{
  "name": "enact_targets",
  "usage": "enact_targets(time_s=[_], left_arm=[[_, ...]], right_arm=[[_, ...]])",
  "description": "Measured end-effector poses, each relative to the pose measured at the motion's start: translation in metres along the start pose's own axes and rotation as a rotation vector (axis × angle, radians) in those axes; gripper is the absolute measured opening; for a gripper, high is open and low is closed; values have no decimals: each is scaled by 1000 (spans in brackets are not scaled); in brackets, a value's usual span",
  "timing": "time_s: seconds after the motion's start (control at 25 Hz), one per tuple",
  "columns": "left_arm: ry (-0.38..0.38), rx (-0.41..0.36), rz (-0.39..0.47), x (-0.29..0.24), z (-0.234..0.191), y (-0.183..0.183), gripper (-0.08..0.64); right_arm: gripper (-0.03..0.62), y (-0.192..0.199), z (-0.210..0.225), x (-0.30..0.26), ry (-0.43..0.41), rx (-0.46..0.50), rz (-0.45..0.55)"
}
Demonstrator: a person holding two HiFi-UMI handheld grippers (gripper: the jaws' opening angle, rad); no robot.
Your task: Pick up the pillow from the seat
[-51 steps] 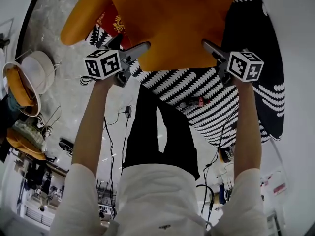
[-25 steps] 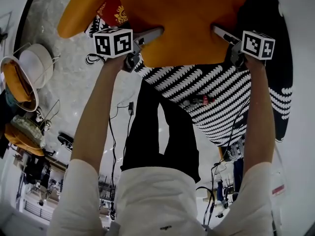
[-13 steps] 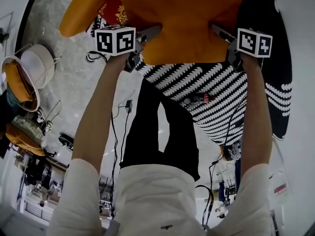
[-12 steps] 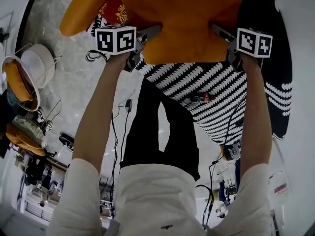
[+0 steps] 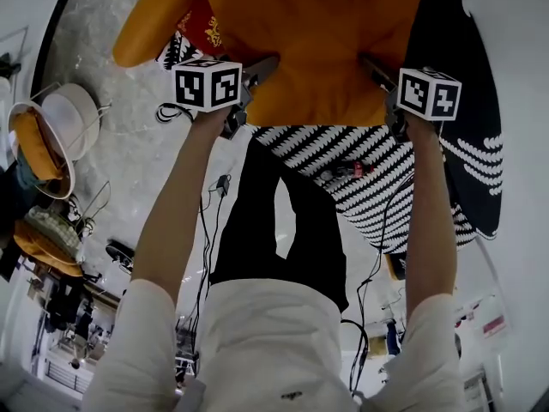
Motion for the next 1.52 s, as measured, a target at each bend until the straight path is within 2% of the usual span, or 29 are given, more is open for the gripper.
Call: enact_targets(time_s=[0.2,0.6,0.76,1.0,1.2,1.52], left_arm=[[-11,-10,-34,18,21,13,253],[-50,-101,-64,72,73,24,242],[-62,-141,-108,92,103,29,242],[-41,-219,-182,108,145,23,240],[-15,-298,-221,115,178,15,239],[21,-501,-233,127,248,5,239]], right_arm=[[242,28,-18,21,-2,-43,33],[235,77,-64,75,5,-138,135],[230,106,-82,105,5,-179,176],[227,139,-101,148,43,-270,224],[222,163,-115,184,93,-328,297],[222,211,-138,240,196,-401,479]])
Point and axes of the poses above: the fingertips, and each gripper's own axes: x backward along the fingers, z to its right, y out of its underside, the point moved 10 cm from there along x, backward along the fingers, and after that the axes turned 10 degrees about -z, right-handed, at the moved point
